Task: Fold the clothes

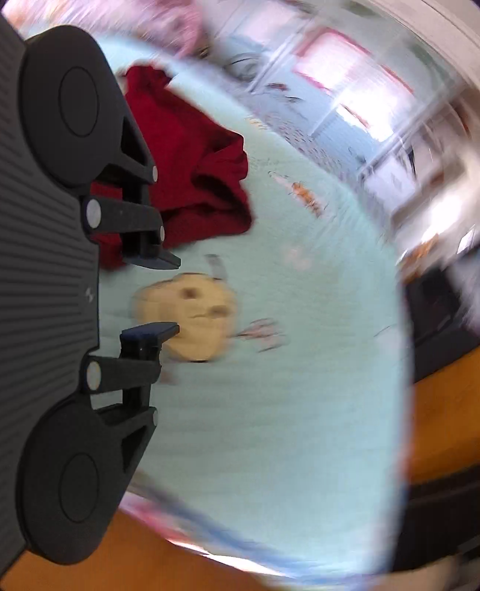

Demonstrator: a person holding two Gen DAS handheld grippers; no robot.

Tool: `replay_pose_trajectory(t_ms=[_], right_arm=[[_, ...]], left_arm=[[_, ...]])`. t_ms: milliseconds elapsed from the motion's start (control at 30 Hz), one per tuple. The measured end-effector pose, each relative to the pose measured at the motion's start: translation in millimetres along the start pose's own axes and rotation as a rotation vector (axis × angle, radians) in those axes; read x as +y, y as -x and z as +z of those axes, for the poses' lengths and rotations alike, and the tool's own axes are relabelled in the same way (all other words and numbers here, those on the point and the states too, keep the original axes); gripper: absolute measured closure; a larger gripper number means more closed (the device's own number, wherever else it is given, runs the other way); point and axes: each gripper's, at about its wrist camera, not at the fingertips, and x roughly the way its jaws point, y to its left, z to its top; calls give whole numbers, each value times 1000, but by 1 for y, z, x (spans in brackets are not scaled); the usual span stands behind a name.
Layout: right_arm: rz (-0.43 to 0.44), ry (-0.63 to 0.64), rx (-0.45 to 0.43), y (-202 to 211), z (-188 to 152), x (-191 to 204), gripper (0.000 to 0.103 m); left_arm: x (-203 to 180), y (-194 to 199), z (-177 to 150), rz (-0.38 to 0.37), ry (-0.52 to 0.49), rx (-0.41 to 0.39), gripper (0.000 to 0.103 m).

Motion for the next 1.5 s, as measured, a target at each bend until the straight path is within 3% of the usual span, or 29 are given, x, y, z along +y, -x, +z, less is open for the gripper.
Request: replay_pose_trajectory(t_ms=[33, 133, 267, 467, 633, 767, 800, 967, 1000, 1233, 1367, 1500], right_arm=[[-2, 121, -23, -4, 4, 16, 67], [14, 479, -89, -27, 10, 66, 49], [39, 813, -81, -79, 14, 108, 47], [3, 1150, -25, -132, 4, 126, 47], [58, 1285, -12, -147, -4, 137, 47], [103, 1240, -42, -164, 10, 145, 47], [109, 1147, -46, -168, 23, 143, 47], [84, 258, 27, -193, 104, 70, 42], [86, 167, 37, -193, 109, 60, 42], [195, 61, 13, -164, 95, 46, 42], [258, 152, 7, -182, 101, 62, 40], [258, 241, 88, -216, 106, 70, 39]], left_arm=[[-5, 4, 1, -9, -31, -1, 89], [-24, 11, -4, -61, -112, -6, 78], [-48, -16, 6, -109, -136, 26, 72], [-59, -65, 20, -144, -59, 86, 70], [-64, -81, 27, -132, -77, 121, 64], [-54, -87, 27, -104, -50, 152, 63], [-51, -88, 27, -103, -36, 159, 63], [-38, -88, 26, -124, 20, 173, 63], [-37, -88, 27, -125, 21, 174, 63], [-39, -90, 27, -122, 16, 178, 63], [-42, -89, 26, -108, 3, 180, 63], [-42, -90, 27, -105, -4, 186, 63]])
